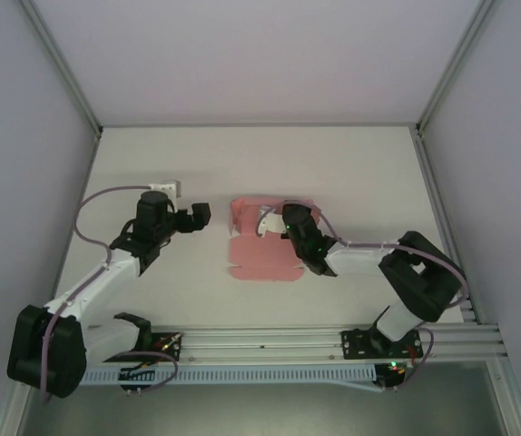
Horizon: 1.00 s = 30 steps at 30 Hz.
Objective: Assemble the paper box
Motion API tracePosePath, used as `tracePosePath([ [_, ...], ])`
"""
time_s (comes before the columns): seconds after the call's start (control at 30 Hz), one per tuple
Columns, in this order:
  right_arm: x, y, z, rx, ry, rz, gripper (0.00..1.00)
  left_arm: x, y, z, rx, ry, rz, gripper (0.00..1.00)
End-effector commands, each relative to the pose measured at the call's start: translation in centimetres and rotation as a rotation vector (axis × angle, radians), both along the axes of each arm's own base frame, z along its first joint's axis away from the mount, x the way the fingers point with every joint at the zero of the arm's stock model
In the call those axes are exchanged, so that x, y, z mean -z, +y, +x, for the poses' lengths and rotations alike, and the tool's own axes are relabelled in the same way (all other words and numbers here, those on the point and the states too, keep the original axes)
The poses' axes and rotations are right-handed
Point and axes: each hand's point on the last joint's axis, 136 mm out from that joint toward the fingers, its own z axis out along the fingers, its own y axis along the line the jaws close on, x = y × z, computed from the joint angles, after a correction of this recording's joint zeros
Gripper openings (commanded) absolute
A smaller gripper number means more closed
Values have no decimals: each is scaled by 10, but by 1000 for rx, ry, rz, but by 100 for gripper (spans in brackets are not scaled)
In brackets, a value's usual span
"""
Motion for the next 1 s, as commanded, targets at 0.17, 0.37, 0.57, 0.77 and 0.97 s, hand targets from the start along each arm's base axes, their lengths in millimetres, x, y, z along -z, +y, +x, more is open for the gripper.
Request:
tracePosePath([
  [0.17, -8, 12, 9, -6, -301, -141, 0, 35, 0, 24, 8, 74, 8, 100],
  [0.37, 5, 15, 8, -2, -220, -96, 0, 55, -28, 35, 157, 109, -10, 95],
  [0.57, -1, 14, 0, -17, -142, -39, 0, 52, -72, 37, 377, 52, -80, 82],
  [0.77, -2, 8, -5, -10, -101, -34, 0, 61, -109, 23, 572, 61, -100, 69],
  [0.97, 1, 3, -7, 8, -78, -39, 0, 56, -128, 13, 662, 20, -90, 60],
])
